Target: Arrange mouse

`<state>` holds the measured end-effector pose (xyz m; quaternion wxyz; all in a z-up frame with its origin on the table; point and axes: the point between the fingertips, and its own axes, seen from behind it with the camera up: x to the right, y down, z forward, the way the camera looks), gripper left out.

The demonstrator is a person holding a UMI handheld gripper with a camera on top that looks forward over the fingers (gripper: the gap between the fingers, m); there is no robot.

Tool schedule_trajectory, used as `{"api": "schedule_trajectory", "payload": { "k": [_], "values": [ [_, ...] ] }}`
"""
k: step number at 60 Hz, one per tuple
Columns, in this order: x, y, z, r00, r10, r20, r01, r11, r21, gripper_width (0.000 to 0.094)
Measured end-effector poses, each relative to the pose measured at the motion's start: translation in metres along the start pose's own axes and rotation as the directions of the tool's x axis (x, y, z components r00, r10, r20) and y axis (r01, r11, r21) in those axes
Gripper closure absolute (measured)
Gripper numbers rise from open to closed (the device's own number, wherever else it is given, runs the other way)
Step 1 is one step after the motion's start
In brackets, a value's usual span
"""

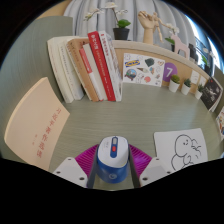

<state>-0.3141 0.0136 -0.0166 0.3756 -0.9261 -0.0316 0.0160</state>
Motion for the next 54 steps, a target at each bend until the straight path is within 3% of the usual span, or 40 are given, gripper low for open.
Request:
{"api": "schedule_trajectory", "payload": {
  "k": [6,17,28,32,45,54],
  "values": [
    [0.001,0.001,0.0,1.0,0.01,-0.005,-0.01,1.0,-0.01,0.0421],
    [0.001,0.002,0.001,1.0,0.005,0.006,-0.005,0.999,-0.045,0.0543],
    [0.0,-0.012,0.001,0.998,0.023,0.063,-0.018,0.997,-0.079,0.0547],
    [0.008,-0.044,-0.019,0.997,0.003,0.079,-0.001,1.0,-0.02,0.0545],
    [0.1,-0.178,-0.13,0.998,-0.061,-0.022,0.064,0.968,0.243,0.0545],
    [0.175,-0.192,-0.163,0.996,-0.046,-0.072,0.065,0.952,0.299,0.0546]
  ]
}}
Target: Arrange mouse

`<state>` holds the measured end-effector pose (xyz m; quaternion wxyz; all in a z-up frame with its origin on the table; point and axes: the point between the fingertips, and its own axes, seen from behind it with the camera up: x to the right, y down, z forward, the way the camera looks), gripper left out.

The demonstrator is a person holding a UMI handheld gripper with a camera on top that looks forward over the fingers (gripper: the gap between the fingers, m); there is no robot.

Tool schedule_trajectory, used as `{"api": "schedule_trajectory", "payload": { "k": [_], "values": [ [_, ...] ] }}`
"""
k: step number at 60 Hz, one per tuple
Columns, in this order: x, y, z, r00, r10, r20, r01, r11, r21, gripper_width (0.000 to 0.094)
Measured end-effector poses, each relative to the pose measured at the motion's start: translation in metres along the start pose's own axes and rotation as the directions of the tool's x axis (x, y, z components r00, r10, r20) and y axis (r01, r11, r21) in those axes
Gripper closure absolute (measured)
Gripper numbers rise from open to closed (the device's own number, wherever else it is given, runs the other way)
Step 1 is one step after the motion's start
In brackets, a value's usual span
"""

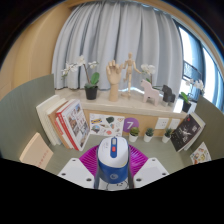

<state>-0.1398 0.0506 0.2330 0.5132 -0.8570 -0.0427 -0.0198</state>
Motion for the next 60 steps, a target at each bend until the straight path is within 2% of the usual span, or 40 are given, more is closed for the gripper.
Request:
{"api": "schedule_trajectory", "payload": {
  "k": [6,17,24,32,34,48,50,52,54,55,60],
  "values": [
    [0.034,0.041,0.008,0.999,0.037,-0.01,-0.038,0.998,-0.041,0.0548],
    [0.053,0.16,0.036,0.998,0.063,0.029,-0.055,0.97,-0.238,0.0548],
    [0.048,0.218,0.043,0.997,0.063,0.034,-0.048,0.945,-0.324,0.0548],
    [0.041,0.258,0.047,0.995,0.099,0.031,-0.081,0.927,-0.367,0.0532],
    [0.042,0.255,0.048,0.994,0.101,0.03,-0.085,0.937,-0.339,0.0525],
    [0.041,0.254,0.052,0.995,0.1,0.003,-0.096,0.956,-0.277,0.0379],
    [0.039,0.254,0.05,0.995,0.104,0.005,-0.098,0.953,-0.285,0.032],
    [0.036,0.256,0.047,0.995,0.101,0.015,-0.092,0.948,-0.305,0.0182],
    [0.036,0.256,0.043,0.996,0.091,0.018,-0.08,0.942,-0.326,0.0097],
    [0.037,0.255,0.041,0.996,0.082,0.017,-0.072,0.941,-0.331,0.0073],
    [0.041,0.238,0.022,0.999,0.031,0.005,-0.028,0.947,-0.321,0.0078]
  ]
}}
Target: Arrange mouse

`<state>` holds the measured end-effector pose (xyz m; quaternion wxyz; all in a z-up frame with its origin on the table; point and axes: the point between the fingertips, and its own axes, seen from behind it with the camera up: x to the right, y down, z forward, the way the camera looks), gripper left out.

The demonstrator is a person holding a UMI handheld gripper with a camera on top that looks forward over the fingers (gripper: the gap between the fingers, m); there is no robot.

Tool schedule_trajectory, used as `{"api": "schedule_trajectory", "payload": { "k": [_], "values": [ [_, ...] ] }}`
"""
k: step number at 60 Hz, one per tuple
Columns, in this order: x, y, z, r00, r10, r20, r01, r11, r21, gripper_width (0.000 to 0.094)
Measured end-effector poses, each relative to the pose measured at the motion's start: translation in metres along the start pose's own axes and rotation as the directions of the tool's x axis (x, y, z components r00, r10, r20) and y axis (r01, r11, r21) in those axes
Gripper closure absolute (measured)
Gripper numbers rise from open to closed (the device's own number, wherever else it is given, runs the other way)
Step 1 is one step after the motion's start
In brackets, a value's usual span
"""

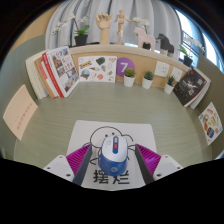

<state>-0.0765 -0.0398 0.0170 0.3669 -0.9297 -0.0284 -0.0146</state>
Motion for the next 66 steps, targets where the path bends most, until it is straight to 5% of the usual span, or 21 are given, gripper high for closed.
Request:
{"api": "schedule_trajectory", "payload": {
  "k": [27,66],
  "values": [
    [0.006,-0.045,-0.218,0.995,0.097,-0.016,-0.089,0.96,0.267,0.0082],
    [-0.022,0.014,-0.312,0.999,0.05,-0.009,-0.045,0.95,0.308,0.0083]
  ]
}}
